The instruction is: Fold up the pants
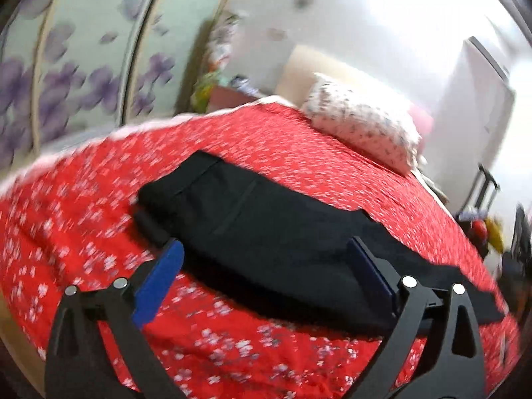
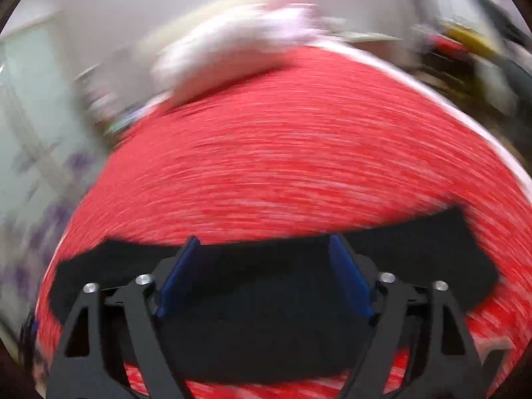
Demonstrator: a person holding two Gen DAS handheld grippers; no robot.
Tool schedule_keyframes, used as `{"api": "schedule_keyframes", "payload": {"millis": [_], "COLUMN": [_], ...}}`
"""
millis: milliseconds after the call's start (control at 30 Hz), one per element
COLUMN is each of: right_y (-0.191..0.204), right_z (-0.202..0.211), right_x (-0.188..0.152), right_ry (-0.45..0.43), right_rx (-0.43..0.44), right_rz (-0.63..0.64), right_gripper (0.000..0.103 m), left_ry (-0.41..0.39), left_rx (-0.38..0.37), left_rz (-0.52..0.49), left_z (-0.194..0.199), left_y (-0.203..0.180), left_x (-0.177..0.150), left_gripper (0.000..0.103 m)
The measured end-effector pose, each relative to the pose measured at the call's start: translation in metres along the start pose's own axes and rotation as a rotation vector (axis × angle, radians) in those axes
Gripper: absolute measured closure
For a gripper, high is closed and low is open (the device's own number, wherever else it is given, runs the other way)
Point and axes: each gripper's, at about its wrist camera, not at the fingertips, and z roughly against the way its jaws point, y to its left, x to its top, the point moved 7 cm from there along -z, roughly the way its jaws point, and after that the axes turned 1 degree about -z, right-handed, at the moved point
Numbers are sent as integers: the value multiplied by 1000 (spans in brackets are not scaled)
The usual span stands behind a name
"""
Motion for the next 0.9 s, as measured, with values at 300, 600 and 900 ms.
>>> {"api": "schedule_keyframes", "payload": {"millis": [300,600,900], "right_y": [246,277,282], "right_z": [-149,-208,-220], "right_x": [-41,-75,-91], "right_ry": [290,384,404], "right_rx": [327,307,301], "right_rz": [480,582,626], "right_gripper": [46,46,99], "left_ry": [-37,56,68], "left_rx": [-85,-59,-100], "left_rz": [-153,-29,16], "left_z": [-16,-38,-35], "left_y": [-40,-13,-12], "left_x": [-17,-22,-24], "left_gripper": [2,2,2]}}
